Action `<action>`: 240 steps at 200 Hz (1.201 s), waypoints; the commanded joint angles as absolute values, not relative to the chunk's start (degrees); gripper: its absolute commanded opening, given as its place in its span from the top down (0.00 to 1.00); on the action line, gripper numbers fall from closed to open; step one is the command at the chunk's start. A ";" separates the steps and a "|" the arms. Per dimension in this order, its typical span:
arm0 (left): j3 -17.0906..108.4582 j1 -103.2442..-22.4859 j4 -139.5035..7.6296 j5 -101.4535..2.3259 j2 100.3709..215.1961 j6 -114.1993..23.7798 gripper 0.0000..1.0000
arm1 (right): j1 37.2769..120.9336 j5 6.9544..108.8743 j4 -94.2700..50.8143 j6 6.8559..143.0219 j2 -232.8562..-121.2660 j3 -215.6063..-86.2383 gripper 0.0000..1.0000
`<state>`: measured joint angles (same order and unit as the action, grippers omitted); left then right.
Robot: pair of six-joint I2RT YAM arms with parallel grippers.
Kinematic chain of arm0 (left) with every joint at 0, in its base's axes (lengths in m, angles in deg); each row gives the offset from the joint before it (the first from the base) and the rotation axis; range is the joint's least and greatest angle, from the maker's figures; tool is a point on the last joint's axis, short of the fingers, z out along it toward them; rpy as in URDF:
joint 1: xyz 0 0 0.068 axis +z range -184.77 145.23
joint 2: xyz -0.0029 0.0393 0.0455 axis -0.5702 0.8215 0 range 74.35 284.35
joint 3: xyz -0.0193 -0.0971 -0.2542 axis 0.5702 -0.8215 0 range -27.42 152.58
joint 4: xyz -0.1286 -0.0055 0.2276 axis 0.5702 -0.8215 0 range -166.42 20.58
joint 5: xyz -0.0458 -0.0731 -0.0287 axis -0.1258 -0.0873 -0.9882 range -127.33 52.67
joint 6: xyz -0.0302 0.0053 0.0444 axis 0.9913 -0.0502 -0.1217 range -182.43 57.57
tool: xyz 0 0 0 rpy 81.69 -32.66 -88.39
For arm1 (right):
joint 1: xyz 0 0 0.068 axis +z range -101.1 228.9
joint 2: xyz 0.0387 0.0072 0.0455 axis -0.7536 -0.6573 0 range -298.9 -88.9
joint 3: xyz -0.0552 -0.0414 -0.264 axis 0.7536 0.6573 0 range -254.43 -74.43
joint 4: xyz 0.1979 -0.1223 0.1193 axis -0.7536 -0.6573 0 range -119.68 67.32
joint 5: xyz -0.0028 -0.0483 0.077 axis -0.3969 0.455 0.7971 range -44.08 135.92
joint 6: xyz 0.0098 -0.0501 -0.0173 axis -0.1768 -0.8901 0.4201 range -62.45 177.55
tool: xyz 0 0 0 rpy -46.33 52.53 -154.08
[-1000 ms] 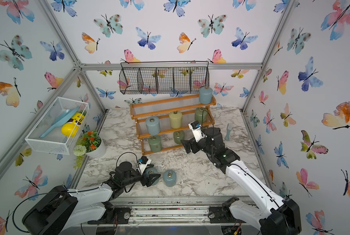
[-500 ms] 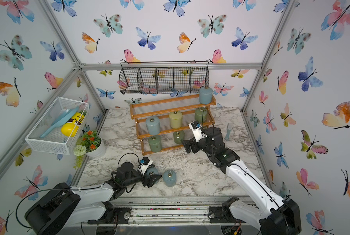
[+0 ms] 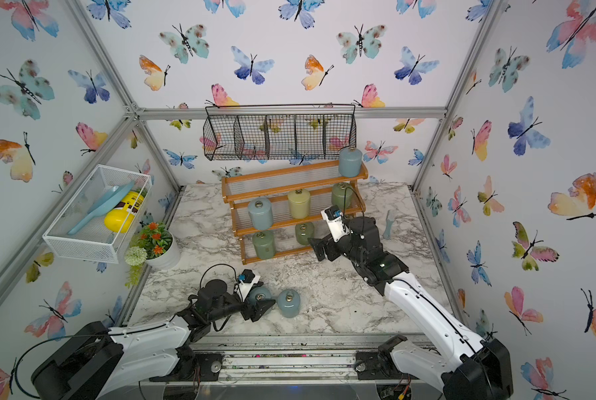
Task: Remove the tea canisters from the shelf
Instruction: Place the tea canister at the center of the board.
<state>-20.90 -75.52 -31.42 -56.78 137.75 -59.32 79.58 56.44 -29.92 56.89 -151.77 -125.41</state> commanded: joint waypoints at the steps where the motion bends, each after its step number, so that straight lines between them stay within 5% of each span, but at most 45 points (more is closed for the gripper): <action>1: -21.63 -76.16 -33.12 -56.32 136.89 -58.43 0.12 | 79.16 56.79 -29.36 56.75 -152.02 -124.71 0.01; 118: -22.61 -78.71 -34.53 -53.18 135.03 -56.19 0.14 | 79.06 56.78 -29.45 56.49 -152.17 -124.71 0.01; 240: -9.62 -78.62 -53.13 -46.39 122.67 -60.57 0.03 | 74.60 56.39 -30.96 55.56 -154.29 -132.75 0.01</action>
<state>-14.27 -78.40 -46.79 -49.48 123.83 -57.81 76.85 56.42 -30.95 56.38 -152.86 -128.43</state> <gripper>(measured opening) 0.965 0.990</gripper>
